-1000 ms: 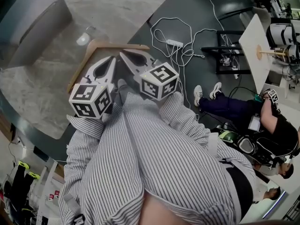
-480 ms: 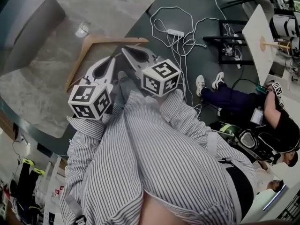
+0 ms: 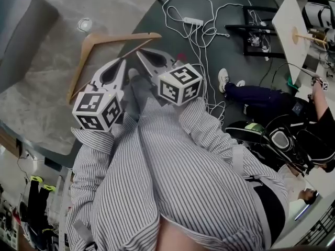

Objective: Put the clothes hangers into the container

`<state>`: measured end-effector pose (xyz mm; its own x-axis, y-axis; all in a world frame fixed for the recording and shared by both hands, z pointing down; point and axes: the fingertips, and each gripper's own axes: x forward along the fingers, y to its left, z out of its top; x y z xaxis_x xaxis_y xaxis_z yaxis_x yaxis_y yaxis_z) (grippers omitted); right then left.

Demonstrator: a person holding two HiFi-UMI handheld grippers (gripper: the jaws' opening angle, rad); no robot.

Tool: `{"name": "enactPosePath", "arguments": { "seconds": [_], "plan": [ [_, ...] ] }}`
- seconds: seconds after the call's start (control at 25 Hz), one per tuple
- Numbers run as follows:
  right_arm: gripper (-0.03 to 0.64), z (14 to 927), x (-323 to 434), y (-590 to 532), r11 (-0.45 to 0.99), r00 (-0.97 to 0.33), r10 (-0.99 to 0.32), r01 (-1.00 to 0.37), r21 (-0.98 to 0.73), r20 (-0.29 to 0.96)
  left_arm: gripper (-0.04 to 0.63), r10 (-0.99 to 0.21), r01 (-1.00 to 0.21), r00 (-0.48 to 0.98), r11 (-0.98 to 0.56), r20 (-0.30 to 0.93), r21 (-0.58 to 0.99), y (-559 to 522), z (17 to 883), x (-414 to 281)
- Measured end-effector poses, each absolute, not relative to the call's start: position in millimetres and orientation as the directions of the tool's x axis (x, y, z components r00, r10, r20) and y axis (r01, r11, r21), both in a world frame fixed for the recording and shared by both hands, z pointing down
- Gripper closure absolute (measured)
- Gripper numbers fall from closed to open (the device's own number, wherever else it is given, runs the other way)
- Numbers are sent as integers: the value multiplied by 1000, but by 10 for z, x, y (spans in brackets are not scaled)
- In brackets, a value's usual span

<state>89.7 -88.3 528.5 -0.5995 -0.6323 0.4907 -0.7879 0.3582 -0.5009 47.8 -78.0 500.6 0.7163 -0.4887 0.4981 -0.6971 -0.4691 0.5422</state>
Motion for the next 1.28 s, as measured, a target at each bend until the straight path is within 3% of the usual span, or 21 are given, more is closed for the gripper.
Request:
{"name": "enactPosePath", "arguments": {
  "seconds": [0.68,1.12,1.28],
  "plan": [
    [600,5697,1329,-974,161,-537,-661,-784,-599,524,586,-341,-631,769,-543,541,554,-884,5403,876],
    [597,5987,1393,-911,84,-538,-691,-723,-685,483,586,-294,-607,784,-545,546,578,-899,5578,1071],
    [529,6162,1378,-850,29,-544,-678,-692,-721,495,586,-280,-617,774,-536,569,576,-821,5693,1053]
  ]
}}
